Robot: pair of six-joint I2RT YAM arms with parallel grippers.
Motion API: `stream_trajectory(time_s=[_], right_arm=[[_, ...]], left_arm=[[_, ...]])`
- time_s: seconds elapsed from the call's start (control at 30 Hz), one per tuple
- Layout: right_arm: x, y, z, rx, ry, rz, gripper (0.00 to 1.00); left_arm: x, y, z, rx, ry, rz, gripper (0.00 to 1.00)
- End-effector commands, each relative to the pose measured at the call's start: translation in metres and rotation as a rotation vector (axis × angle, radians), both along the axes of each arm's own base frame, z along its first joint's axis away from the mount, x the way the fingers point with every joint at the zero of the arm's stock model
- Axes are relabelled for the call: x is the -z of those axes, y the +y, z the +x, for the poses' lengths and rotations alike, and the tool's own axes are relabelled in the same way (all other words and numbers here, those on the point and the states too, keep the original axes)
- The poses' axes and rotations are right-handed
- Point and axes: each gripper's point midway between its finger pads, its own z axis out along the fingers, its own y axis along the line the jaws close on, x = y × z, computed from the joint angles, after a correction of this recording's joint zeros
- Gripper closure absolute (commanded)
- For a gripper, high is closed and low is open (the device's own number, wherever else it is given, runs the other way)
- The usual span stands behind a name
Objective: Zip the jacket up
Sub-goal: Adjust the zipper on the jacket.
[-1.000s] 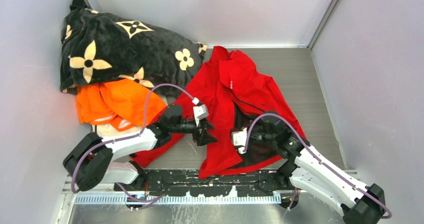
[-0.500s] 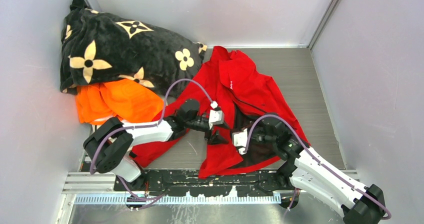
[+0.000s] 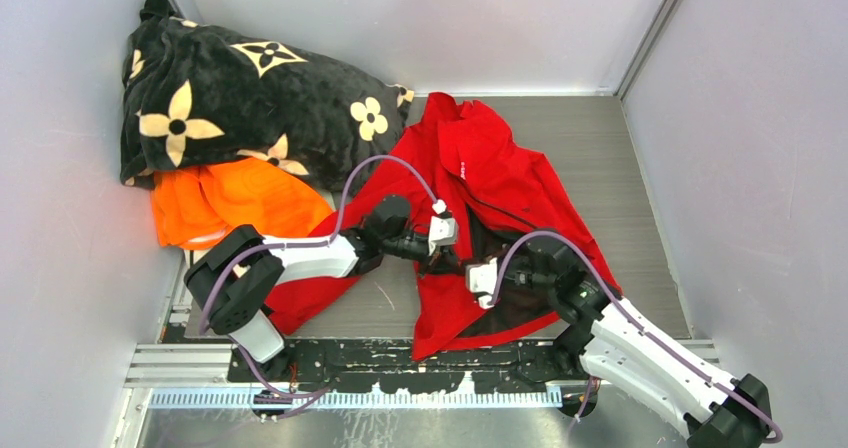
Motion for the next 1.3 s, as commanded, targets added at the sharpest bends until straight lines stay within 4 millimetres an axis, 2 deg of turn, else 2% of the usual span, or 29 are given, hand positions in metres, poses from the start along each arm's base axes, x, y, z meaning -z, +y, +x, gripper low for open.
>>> stream_trajectory(time_s=[0.0, 0.17, 0.27, 0.37, 0.47, 0.5, 0.63, 0.77, 0.87, 1.13, 1.27], right_arm=[[-0.025, -0.004, 0.001, 0.061, 0.019, 0.045, 0.84], [-0.043, -0.023, -0.002, 0.235, 0.190, 0.083, 0.58], [-0.054, -0.030, -0.017, 0.285, 0.351, 0.111, 0.38], [-0.056, -0.026, -0.043, 0.272, 0.587, 0.147, 0.20], [-0.047, -0.022, -0.045, 0.377, 0.838, 0.200, 0.03], [-0.043, -0.019, -0.048, 0.363, 0.879, 0.192, 0.01], [-0.039, -0.010, -0.045, 0.367, 0.974, 0.228, 0.00], [-0.029, -0.009, -0.030, 0.448, 1.013, 0.244, 0.00], [-0.023, -0.008, -0.027, 0.462, 1.046, 0.237, 0.00], [-0.008, 0.002, -0.029, 0.467, 1.170, 0.224, 0.32], [0.001, 0.005, -0.030, 0.478, 1.218, 0.224, 0.40]], left_arm=[[-0.012, -0.002, 0.003, 0.012, -0.057, -0.016, 1.00], [-0.013, 0.004, 0.005, 0.011, -0.060, -0.002, 1.00], [-0.014, 0.006, 0.006, 0.010, -0.059, 0.001, 1.00], [-0.019, 0.006, 0.006, 0.015, -0.057, -0.002, 1.00], [-0.024, 0.006, 0.005, 0.016, -0.053, -0.008, 1.00], [-0.026, 0.007, 0.004, 0.017, -0.053, -0.011, 1.00], [-0.029, 0.009, 0.001, 0.018, -0.051, -0.018, 1.00], [-0.033, 0.011, 0.000, 0.015, -0.057, -0.022, 1.00], [-0.034, 0.014, -0.001, 0.010, -0.065, -0.020, 1.00], [-0.035, 0.028, 0.002, -0.033, -0.073, -0.027, 1.00], [-0.037, 0.033, 0.007, -0.052, -0.069, -0.043, 1.00]])
